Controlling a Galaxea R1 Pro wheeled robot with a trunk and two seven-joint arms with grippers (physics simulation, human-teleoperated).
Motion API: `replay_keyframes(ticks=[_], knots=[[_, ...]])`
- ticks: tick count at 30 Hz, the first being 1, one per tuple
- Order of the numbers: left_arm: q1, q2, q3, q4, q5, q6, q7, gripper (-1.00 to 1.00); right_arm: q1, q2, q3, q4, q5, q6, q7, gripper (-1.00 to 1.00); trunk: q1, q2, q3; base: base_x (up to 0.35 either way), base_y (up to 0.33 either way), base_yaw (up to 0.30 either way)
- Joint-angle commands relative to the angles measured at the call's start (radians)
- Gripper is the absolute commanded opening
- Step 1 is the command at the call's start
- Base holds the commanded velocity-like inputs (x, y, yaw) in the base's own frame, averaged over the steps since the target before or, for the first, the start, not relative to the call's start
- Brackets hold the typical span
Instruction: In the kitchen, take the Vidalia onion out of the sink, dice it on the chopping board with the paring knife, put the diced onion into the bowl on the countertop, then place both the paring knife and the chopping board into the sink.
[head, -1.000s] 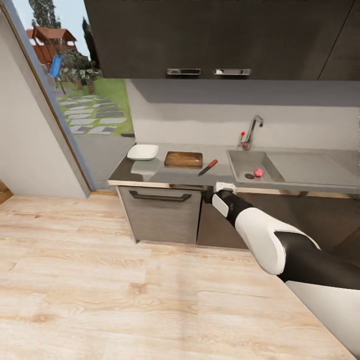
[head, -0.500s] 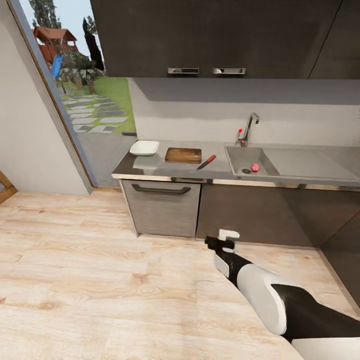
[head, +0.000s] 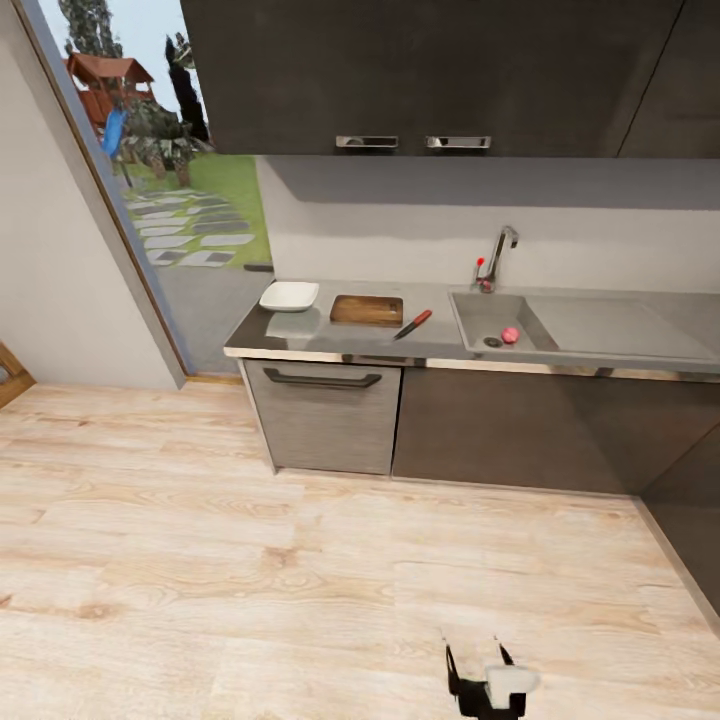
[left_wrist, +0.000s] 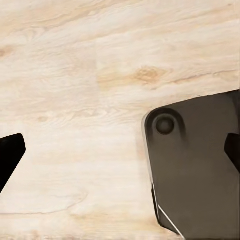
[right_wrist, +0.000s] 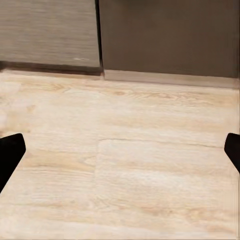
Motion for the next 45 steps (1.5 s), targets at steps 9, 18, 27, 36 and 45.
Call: replay_keyframes(ticks=[9,18,27,36,45], knots=[[-0.002,0.001,-0.002,-0.363,0.172,0.531,-0.068,1.0,0.167,-0.031,-0.004,-0.001,0.013,-0.11,0.009,1.0,0.001,-0.002,-0.001,0.0,0.0,0.0],[-0.009,0.001,0.017,-0.712,0.223,0.712,-0.071,1.0,0.177,-0.083,-0.019,-0.087,-0.063,-0.11,-0.013,1.0,0.001,-0.002,-0.001,0.0,0.0,0.0],[-0.036,-0.001,0.09,-1.044,0.224,0.9,-0.079,1.0,0.178,-0.113,-0.026,-0.621,-0.133,0.208,-0.023,1.0,0.001,-0.002,-0.001,0.0,0.0,0.0],[-0.038,-0.003,0.087,-1.119,0.224,0.8,-0.13,1.0,0.178,-0.105,-0.028,-1.09,-0.139,0.373,-0.023,1.0,0.001,-0.002,-0.001,0.0,0.0,0.0],[-0.037,-0.004,0.086,-1.119,0.225,0.781,-0.173,1.0,0.178,-0.099,-0.028,-1.523,-0.14,0.802,-0.021,1.0,0.001,-0.002,-0.001,0.0,0.0,0.0]])
